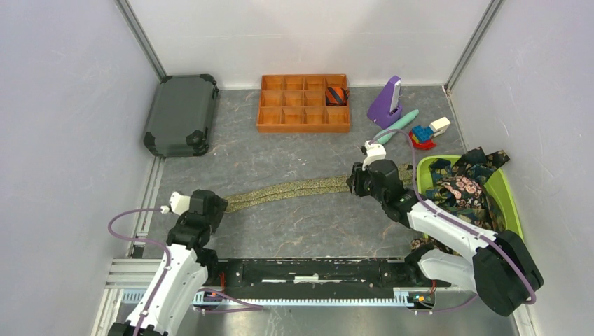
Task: Roll the ties
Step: Flatten out the tie at the center of the board.
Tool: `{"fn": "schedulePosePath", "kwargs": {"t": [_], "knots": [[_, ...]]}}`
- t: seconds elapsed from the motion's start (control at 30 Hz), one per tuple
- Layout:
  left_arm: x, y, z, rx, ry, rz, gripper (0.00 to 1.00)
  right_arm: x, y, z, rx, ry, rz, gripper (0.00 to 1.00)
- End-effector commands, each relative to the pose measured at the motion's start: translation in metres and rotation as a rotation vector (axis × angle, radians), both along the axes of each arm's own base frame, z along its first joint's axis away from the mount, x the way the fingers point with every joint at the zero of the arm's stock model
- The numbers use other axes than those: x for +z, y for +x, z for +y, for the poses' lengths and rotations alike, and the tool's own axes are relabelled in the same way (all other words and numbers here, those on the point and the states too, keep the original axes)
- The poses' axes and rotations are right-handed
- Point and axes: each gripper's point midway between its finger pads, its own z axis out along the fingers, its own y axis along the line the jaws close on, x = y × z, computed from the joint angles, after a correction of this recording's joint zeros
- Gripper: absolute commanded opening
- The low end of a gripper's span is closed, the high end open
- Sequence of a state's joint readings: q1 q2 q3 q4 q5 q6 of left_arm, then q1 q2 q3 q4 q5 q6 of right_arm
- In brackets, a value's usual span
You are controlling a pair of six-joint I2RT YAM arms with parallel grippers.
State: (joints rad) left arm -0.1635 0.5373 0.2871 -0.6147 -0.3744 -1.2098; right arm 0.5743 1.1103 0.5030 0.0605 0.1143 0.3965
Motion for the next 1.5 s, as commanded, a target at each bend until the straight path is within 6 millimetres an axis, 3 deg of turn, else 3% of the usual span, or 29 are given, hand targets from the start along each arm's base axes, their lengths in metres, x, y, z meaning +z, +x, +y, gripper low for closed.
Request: {"fn": "schedulePosePath", "kwargs": {"t": [0.0,0.3,0.6,0.83,0.97,1.1,1.23,1.27,1.37,1.47], "knots": [[0.009,0.018,-0.008,0.056,-0.109,-0.118,0.74,0.001,-0.003,0.001,0.011,0.005,-0.011,0.39],[-0.003,0.018,-0.005,0.079,-0.106,-0.119,0.63,-0.005,-0.006,0.004,0.022,0.006,0.000,0.38],[-0.006,0.016,0.001,0.097,-0.080,-0.126,0.41,-0.008,-0.007,0.005,0.028,0.000,0.005,0.38],[0.000,0.008,0.012,0.125,-0.036,-0.137,0.17,-0.009,-0.009,0.008,0.037,-0.001,0.009,0.37],[0.005,0.005,0.018,0.132,-0.004,-0.162,0.14,-0.011,-0.010,0.007,0.035,-0.003,0.008,0.37],[-0.007,-0.004,0.021,0.152,-0.002,-0.120,0.12,-0.018,-0.014,0.008,0.046,-0.009,0.022,0.37],[-0.013,-0.010,0.022,0.177,-0.016,-0.104,0.22,-0.020,-0.018,0.011,0.058,-0.004,0.023,0.37],[-0.011,-0.011,0.022,0.179,-0.018,-0.109,0.29,-0.018,-0.018,0.013,0.064,0.003,0.020,0.37],[-0.002,-0.013,0.024,0.177,-0.007,-0.121,0.65,-0.007,-0.017,0.024,0.101,0.023,-0.002,0.38],[0.011,-0.015,0.028,0.174,0.020,-0.138,0.77,0.008,-0.016,0.043,0.166,0.035,-0.025,0.39]]}}
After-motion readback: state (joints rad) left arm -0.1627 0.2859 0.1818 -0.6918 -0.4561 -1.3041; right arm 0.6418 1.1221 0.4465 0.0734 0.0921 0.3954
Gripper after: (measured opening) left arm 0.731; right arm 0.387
